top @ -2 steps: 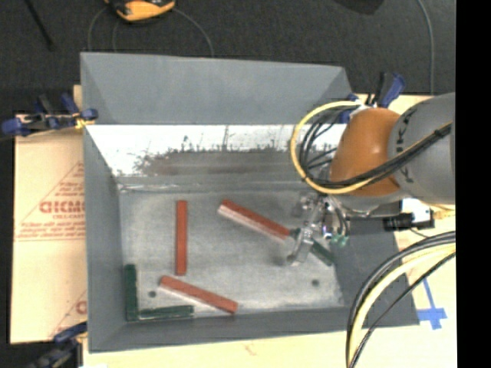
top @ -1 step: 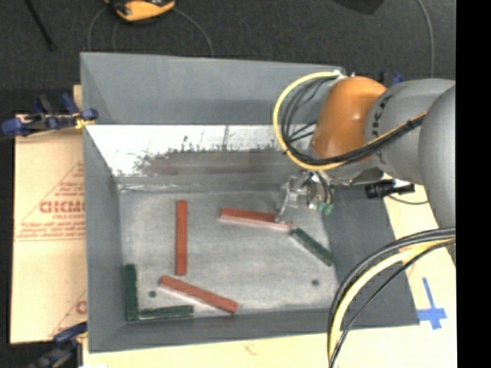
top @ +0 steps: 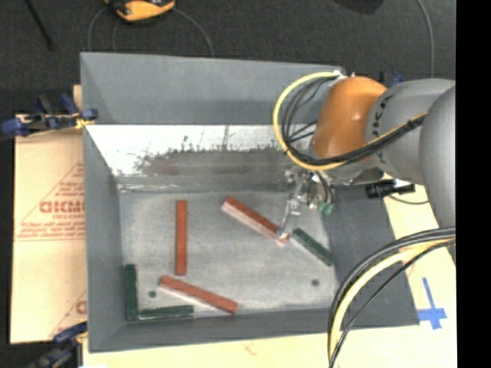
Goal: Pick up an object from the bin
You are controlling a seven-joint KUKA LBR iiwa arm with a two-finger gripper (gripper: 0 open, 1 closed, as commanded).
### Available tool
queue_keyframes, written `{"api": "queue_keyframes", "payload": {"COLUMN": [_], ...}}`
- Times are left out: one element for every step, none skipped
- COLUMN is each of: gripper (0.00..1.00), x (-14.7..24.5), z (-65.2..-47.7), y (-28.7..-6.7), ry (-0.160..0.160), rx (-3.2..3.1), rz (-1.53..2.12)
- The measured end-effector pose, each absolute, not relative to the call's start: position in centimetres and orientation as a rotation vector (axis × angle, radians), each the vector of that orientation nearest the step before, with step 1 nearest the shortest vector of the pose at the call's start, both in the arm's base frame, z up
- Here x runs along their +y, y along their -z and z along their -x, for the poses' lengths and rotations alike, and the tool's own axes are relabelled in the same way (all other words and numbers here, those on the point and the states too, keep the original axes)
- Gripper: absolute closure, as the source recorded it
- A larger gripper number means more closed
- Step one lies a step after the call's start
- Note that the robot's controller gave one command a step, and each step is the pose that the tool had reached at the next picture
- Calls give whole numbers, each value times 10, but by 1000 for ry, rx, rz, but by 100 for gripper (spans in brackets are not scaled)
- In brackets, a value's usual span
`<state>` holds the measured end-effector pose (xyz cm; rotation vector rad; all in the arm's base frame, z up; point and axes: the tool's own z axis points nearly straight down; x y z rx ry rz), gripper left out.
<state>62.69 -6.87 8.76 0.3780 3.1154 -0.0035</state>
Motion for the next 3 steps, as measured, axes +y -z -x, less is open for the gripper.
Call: {"api": "queue_keyframes", "payload": {"gripper": [0, 0, 100], "x": [-69, -42, -8], "z": [-627, -606, -590], "y": [-88, -83, -77], "ry": [4, 7, 0], "rx": [3116, 3121, 3096], "rz": [-377, -269, -519]}}
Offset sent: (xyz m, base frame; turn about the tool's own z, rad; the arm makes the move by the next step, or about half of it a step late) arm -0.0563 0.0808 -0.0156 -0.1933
